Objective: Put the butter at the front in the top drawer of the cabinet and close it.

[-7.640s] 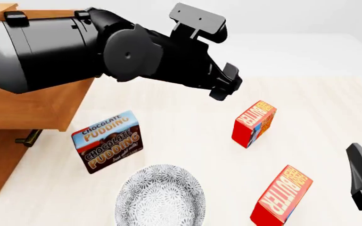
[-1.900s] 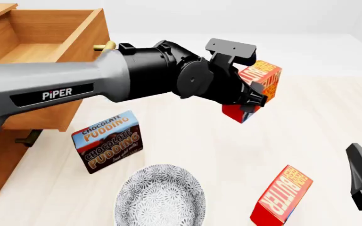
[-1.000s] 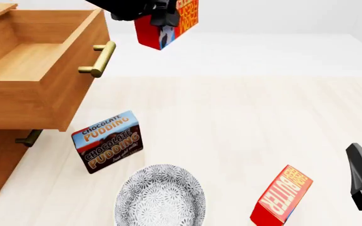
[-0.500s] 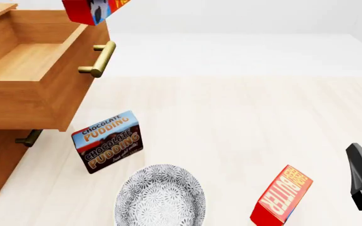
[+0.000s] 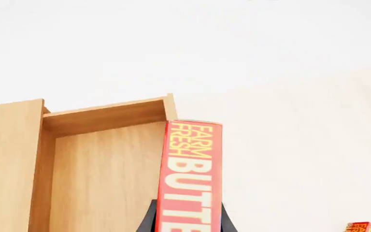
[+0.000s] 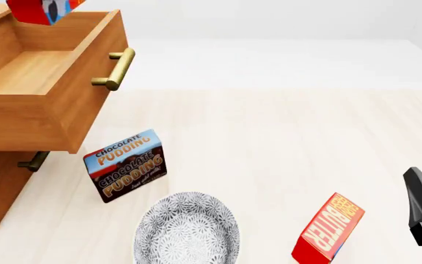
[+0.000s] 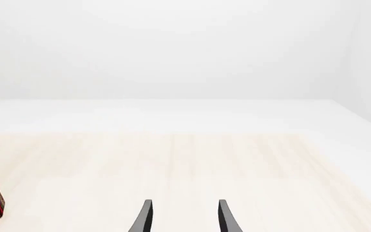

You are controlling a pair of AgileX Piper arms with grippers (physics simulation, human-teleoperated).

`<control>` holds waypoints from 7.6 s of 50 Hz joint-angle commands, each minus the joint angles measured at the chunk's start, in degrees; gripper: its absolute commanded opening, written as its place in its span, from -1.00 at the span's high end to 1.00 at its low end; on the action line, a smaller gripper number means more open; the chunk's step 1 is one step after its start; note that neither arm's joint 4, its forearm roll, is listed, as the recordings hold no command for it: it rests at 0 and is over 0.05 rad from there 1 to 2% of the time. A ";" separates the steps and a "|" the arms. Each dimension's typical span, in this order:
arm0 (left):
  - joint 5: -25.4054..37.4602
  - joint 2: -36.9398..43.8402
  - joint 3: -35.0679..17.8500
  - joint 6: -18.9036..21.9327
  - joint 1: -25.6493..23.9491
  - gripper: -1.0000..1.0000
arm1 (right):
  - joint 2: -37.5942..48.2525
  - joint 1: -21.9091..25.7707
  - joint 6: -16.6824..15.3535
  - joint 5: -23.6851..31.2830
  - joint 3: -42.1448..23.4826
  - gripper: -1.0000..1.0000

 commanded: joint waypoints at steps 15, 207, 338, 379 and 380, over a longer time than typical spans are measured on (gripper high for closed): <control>0.06 -6.68 5.93 -0.13 8.49 1.00 | -0.02 -0.01 -0.02 -0.03 0.03 -1.00; -25.61 -1.85 31.52 -0.73 16.64 -1.00 | -0.03 0.00 -0.03 -0.03 0.03 -1.00; -24.02 11.86 5.84 -5.86 -23.05 -1.00 | -0.03 0.00 -0.03 -0.03 0.03 -1.00; -36.09 27.04 9.96 -9.00 -19.58 -1.00 | -0.03 0.00 -0.03 -0.03 0.03 -1.00; -36.12 27.16 10.37 -8.96 -19.08 -1.00 | -0.03 0.00 -0.03 -0.03 0.03 -1.00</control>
